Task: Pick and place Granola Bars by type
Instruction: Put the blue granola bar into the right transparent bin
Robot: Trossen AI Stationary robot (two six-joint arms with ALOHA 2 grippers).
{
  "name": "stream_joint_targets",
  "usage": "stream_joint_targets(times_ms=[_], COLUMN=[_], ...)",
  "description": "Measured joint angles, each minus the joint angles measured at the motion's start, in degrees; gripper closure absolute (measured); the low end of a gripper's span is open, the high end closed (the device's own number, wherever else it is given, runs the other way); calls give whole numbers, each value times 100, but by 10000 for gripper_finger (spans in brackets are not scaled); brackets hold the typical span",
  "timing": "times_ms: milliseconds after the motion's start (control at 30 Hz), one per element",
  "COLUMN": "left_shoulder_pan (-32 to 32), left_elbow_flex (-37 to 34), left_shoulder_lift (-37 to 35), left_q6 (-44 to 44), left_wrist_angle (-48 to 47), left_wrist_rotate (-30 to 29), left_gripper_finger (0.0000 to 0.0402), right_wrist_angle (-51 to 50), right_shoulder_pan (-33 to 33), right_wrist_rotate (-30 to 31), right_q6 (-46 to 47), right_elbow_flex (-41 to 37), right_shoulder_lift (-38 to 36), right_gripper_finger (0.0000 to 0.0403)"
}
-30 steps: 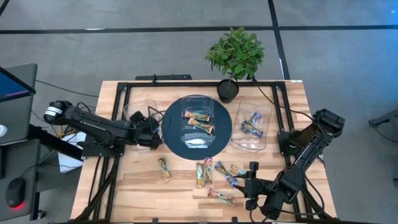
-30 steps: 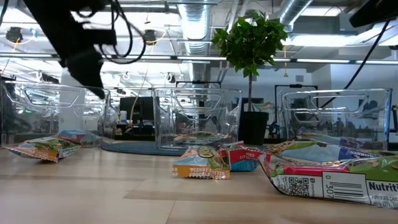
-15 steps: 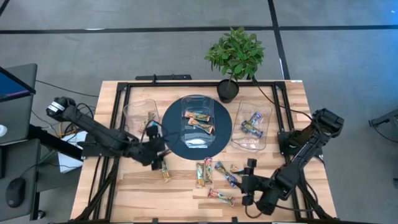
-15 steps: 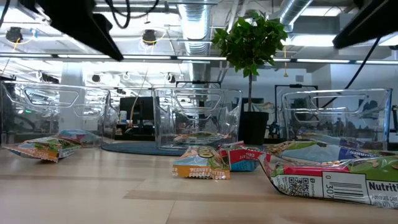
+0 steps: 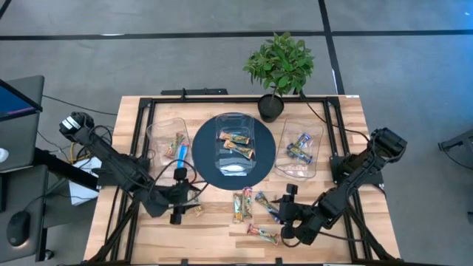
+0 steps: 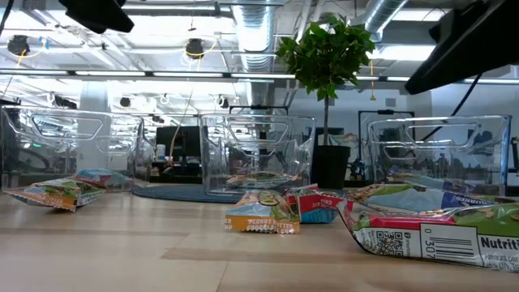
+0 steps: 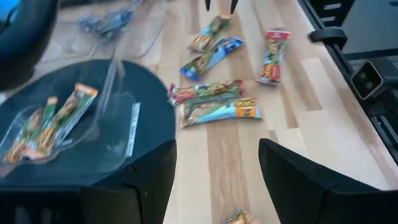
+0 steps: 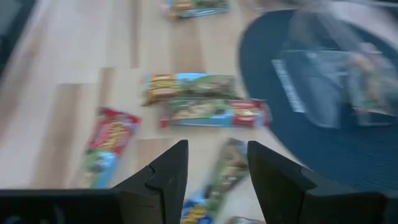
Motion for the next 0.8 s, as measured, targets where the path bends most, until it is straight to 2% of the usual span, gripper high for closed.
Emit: stream_joint_targets(times_ms=[100, 233, 533, 633, 800], left_shoulder_pan=[-176, -235, -234, -224, -226], left_elbow_flex=[-2, -4, -4, -6, 3], left_shoulder_lift=[246, 724, 1759, 1833, 1810], left_q6=[226, 486, 738, 860, 901], left_wrist_angle=[276, 677, 1211, 1209, 1216], left_wrist_rotate=[-104, -172, -1063, -1106, -1125], left_gripper_finger=[177, 177, 178, 178, 178], right_wrist_angle=[337, 465, 511, 355, 336], right_shoulder_pan=[-31, -20, -321, -467, -483], right_wrist_rotate=[-340, -358, -461, -885, -1003], right_q6=[-233, -244, 57, 339, 647], right_elbow_flex=[0, 0, 0, 0, 0], right_shoulder_lift=[0, 0, 0, 0, 0], right_gripper_finger=[244, 244, 244, 244, 244])
